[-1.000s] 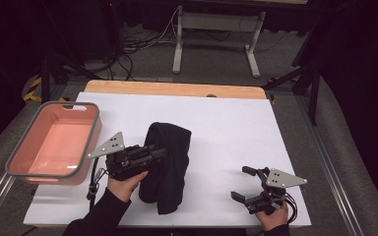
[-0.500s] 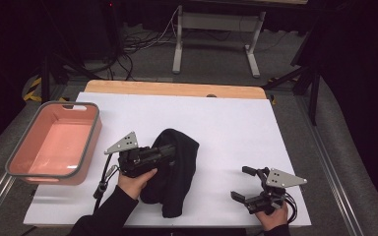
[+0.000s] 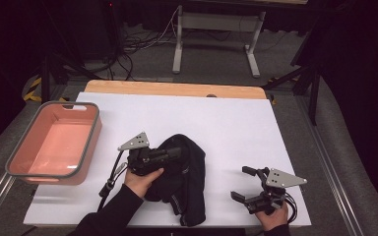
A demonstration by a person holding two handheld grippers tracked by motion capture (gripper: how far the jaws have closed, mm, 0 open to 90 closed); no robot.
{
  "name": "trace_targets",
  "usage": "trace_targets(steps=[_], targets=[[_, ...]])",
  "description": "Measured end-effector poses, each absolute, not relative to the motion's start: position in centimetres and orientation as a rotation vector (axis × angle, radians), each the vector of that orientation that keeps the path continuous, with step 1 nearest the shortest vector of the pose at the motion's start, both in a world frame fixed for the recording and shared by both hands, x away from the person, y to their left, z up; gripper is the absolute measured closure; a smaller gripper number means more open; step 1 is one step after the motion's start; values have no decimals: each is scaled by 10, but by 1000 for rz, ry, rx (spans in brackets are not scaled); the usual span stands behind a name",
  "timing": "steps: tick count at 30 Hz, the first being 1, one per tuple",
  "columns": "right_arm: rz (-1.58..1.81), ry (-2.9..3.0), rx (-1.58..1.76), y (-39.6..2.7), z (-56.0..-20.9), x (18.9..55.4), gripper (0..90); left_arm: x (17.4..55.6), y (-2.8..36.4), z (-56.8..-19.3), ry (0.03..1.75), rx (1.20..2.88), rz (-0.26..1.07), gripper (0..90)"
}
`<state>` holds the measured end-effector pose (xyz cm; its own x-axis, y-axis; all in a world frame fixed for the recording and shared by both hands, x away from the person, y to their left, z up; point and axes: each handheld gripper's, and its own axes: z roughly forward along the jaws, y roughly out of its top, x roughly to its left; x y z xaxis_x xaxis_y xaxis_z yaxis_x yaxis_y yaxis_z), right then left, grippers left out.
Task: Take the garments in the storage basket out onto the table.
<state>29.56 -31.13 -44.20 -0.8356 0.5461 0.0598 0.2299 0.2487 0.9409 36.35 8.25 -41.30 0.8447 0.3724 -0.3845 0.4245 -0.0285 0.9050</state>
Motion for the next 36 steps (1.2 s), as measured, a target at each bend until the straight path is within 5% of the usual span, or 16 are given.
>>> trace_targets(steps=[10,19,23,36], targets=[[1618,2245,716,-311,-442,295,40,359,86,-406,612,1632,-32,654],[1618,2248,715,-311,-442,296,40,358,92,-394,575,1673,15,154],[1614,2249,714,-310,-442,295,40,356,99,-388,563,1667,64,79],[1615,2248,714,-310,-442,295,40,347,122,-365,525,1727,180,27]])
